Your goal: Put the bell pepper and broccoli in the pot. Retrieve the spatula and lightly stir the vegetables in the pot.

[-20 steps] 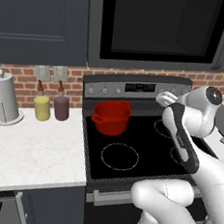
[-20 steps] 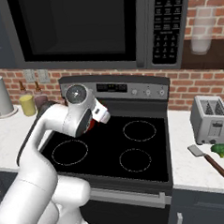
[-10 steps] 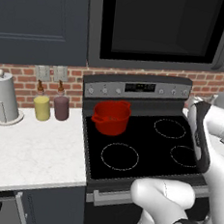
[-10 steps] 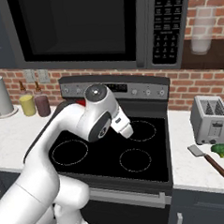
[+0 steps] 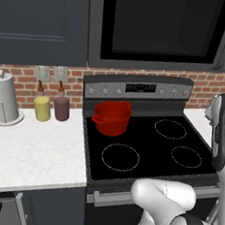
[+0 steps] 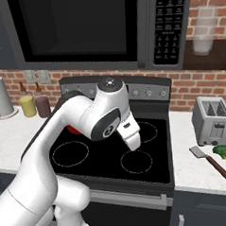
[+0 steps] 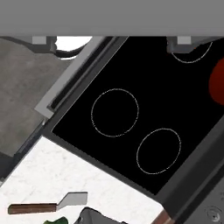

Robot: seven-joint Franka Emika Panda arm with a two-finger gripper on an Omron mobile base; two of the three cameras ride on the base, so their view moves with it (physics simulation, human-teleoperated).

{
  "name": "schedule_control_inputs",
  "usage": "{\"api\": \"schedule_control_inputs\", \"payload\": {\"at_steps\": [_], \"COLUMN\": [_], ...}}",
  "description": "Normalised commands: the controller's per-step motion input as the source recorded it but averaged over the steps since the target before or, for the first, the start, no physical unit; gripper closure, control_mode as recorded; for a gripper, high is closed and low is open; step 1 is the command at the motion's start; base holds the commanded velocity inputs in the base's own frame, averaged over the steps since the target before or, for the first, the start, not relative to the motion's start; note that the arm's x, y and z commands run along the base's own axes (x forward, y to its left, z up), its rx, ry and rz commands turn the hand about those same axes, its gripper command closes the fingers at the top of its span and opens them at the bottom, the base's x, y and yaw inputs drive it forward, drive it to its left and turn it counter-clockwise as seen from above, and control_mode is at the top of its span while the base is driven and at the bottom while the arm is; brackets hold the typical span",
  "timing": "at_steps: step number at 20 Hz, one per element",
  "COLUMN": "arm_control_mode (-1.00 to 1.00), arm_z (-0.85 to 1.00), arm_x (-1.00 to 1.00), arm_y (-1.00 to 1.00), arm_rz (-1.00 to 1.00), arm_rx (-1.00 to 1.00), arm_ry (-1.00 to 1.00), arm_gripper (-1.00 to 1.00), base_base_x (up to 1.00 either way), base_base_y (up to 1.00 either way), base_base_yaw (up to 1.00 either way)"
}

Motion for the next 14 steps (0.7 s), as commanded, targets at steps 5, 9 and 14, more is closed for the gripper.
{"api": "schedule_control_inputs", "payload": {"at_steps": [5,9,14], "arm_control_mode": [-1.00,-1.00,1.00], "arm_z": [0.00,-0.06,-0.13], "arm_x": [-0.50,-0.05,0.00], "arm_y": [0.14,0.28,0.03], "arm_rz": [0.00,0.00,0.00], "arm_rx": [0.03,-0.01,-0.02], "arm_ry": [0.10,0.00,0.00], "arm_gripper": [-1.00,-1.00,-1.00], "base_base_x": [0.00,0.00,0.00], "base_base_y": [0.00,0.00,-0.03], "base_base_yaw": [0.00,0.00,0.00]}}
